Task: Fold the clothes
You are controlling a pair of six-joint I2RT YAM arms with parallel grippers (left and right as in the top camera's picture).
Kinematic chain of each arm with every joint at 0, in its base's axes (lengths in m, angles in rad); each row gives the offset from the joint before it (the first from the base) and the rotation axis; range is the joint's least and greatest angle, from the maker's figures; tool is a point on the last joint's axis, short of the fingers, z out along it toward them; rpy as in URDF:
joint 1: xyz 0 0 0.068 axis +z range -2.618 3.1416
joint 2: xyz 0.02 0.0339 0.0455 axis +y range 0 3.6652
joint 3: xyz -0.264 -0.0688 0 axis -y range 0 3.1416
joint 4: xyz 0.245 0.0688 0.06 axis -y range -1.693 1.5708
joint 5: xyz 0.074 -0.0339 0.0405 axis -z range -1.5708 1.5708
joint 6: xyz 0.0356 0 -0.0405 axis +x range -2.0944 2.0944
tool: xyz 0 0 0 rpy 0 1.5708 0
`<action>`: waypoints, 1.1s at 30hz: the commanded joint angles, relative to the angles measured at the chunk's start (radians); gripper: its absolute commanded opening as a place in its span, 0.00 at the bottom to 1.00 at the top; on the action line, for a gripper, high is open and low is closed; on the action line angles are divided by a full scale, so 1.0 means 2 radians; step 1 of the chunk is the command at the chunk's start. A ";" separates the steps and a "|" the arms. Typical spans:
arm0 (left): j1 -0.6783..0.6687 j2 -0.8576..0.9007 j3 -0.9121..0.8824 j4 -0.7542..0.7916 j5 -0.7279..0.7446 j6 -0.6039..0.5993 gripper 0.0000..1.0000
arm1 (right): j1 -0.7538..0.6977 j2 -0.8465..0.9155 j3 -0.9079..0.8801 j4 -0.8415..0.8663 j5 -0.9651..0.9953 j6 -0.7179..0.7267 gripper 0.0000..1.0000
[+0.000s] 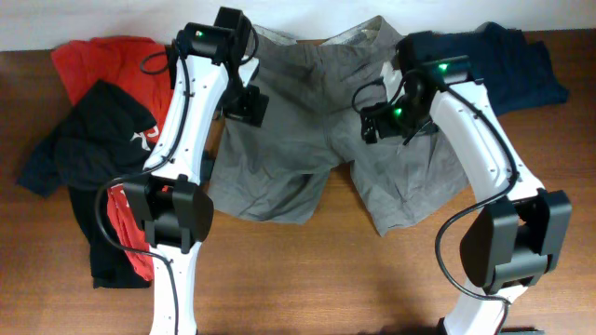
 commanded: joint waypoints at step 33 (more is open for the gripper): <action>0.098 -0.057 -0.121 0.069 0.050 -0.008 0.84 | 0.261 -0.005 -0.178 0.137 0.049 0.289 0.68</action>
